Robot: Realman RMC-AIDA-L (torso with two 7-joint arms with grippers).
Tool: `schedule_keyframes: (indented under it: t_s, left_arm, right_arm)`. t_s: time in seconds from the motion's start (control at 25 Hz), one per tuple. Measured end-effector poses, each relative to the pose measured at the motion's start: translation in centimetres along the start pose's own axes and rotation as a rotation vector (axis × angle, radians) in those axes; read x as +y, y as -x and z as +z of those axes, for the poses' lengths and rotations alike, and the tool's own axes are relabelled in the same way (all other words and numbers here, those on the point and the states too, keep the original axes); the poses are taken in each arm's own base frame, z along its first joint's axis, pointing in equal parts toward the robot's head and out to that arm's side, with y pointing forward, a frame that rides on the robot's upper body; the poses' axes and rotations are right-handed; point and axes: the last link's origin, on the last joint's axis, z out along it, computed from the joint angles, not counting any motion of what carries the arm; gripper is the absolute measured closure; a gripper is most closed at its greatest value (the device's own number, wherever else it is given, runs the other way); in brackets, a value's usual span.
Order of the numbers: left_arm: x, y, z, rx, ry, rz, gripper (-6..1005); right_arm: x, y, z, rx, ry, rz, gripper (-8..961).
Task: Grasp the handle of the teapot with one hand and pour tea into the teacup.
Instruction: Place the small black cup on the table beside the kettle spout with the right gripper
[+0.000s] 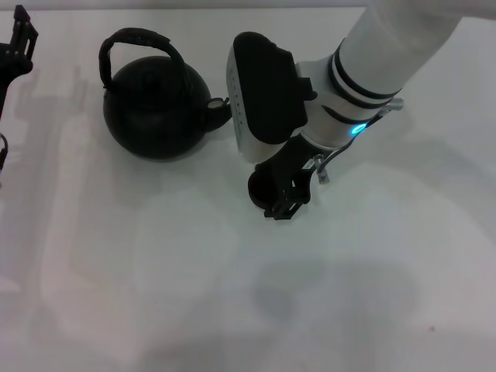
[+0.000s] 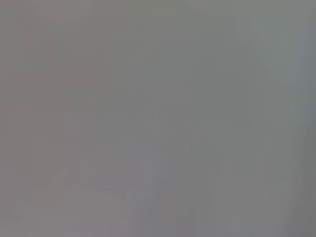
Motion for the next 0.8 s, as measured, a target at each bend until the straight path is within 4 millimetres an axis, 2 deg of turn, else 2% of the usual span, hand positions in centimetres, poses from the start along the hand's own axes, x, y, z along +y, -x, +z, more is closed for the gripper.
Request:
schedule_keyframes:
  t_s: [0.8]
  left_arm:
    - [0.2,0.1,0.0,-0.005,0.015,0.000,306]
  right_arm:
    - [0.4,-0.7,1.3,0.005,-0.030,-0.031,217]
